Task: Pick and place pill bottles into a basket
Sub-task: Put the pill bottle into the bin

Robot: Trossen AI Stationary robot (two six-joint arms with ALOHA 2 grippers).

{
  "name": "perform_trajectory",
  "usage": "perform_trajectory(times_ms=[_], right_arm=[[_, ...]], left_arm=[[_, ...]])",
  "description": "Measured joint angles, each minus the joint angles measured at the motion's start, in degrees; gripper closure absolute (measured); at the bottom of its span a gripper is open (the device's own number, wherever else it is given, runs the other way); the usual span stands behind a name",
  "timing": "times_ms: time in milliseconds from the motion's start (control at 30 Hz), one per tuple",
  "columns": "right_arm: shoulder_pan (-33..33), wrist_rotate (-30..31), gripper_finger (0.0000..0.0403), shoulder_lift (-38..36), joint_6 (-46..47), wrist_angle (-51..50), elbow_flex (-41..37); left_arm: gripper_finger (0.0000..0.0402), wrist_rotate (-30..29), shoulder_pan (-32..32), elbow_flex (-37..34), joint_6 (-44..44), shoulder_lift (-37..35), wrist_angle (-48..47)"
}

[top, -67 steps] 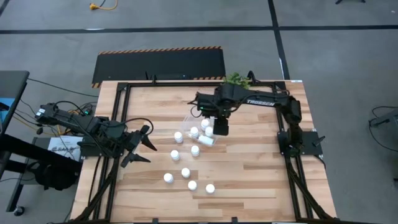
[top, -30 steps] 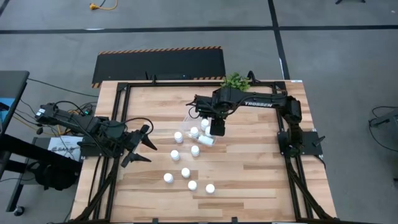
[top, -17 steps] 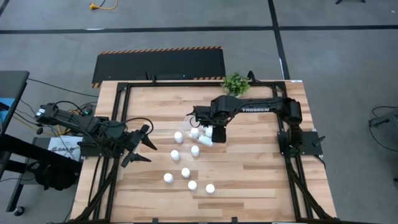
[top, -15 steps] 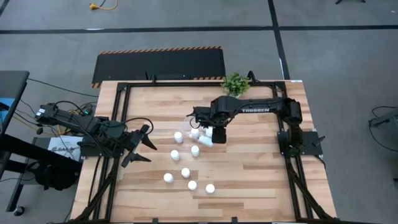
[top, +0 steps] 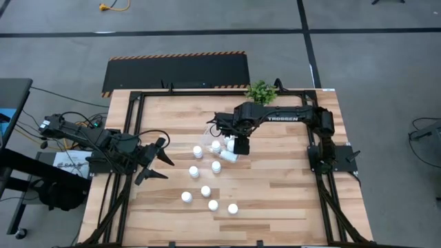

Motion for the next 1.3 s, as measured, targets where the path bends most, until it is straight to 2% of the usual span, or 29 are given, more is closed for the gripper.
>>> perform_trajectory(times_ms=[233, 533, 1000, 1100, 1300], right_arm=[[-0.1, -1.1, 0.025, 0.0, -0.6, 0.9, 0.0], [-0.1, -2.1, 0.0198, 0.0, -1.1, 0.8, 0.0], [0.0, -2.7, 0.0212, 0.0, -1.0, 0.3, 0.0], [0.5, -2.9, 0.0211, 0.0, -0.3, -2.2, 0.4], [3.4, -5.9, 0.0218, 0.0, 4.0, -13.5, 3.8]], left_arm=[[0.015, 0.0, 0.0, 0.0, 0.0, 0.0, 0.0], [0.015, 0.0, 0.0, 0.0, -0.1, 0.0, 0.0], [0.015, 0.0, 0.0, 0.0, -0.5, 0.0, 0.0], [0.015, 0.0, 0.0, 0.0, -0.5, 0.0, 0.0], [0.015, 0.0, 0.0, 0.0, -0.5, 0.0, 0.1]])
